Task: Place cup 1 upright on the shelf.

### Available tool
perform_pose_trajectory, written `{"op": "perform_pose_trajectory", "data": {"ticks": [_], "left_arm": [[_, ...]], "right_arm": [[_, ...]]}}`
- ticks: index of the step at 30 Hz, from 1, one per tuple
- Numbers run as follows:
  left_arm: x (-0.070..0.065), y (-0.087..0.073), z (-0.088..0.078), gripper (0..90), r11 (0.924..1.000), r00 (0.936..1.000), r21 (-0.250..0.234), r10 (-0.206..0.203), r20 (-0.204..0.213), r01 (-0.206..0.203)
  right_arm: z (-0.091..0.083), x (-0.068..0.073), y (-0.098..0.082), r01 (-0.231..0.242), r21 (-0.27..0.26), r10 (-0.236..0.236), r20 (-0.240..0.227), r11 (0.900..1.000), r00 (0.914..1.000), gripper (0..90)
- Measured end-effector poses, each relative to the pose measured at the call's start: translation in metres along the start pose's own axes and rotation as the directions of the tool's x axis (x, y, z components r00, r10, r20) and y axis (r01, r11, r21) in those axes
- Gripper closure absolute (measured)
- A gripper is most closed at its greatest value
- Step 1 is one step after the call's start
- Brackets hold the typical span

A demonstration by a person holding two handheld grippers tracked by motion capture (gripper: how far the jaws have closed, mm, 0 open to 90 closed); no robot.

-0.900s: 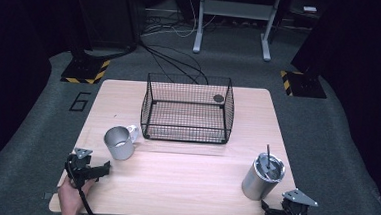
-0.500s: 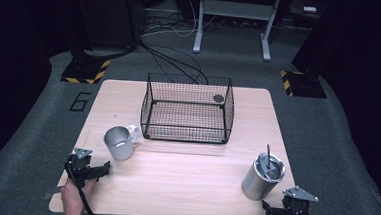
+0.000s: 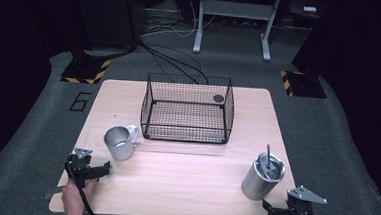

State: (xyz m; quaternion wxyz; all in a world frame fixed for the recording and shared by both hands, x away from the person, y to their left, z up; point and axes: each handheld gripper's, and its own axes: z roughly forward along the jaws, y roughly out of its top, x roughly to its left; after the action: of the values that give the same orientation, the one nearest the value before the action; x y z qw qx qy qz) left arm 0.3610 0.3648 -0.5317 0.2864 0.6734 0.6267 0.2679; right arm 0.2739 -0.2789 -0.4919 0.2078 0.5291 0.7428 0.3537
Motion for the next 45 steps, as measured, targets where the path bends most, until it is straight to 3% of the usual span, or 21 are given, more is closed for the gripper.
{"op": "perform_pose_trajectory", "data": {"ticks": [7,12,21,28,45], "left_arm": [[0.0,0.0,0.0,1.8,1.0,1.0,0.0,0.0,0.0,0.0],[0.0,0.0,0.0,1.9,1.0,1.0,-0.004,0.002,-0.001,-0.002],[0.0,0.0,0.0,1.9,1.0,1.0,-0.003,0.001,-0.002,-0.001],[0.0,0.0,0.0,1.8,1.0,1.0,-0.001,-0.001,-0.002,0.001],[0.0,0.0,0.0,1.9,1.0,1.0,0.0,-0.001,-0.002,0.001]], "right_arm": [[-0.009,0.007,0.012,0.005,-0.046,-0.007,-0.038,0.999,0.9992,0.0],[-0.015,0.013,0.02,0.027,-0.069,-0.03,-0.048,0.997,0.9984,0.0],[-0.025,0.019,0.037,0.025,-0.141,-0.034,-0.065,0.99,0.9973,0.0],[-0.022,0.026,0.05,0.039,-0.166,-0.051,-0.07,0.985,0.9963,0.0],[-0.008,0.029,0.063,0.02,-0.234,-0.033,-0.05,0.972,0.9982,0.0]]}}
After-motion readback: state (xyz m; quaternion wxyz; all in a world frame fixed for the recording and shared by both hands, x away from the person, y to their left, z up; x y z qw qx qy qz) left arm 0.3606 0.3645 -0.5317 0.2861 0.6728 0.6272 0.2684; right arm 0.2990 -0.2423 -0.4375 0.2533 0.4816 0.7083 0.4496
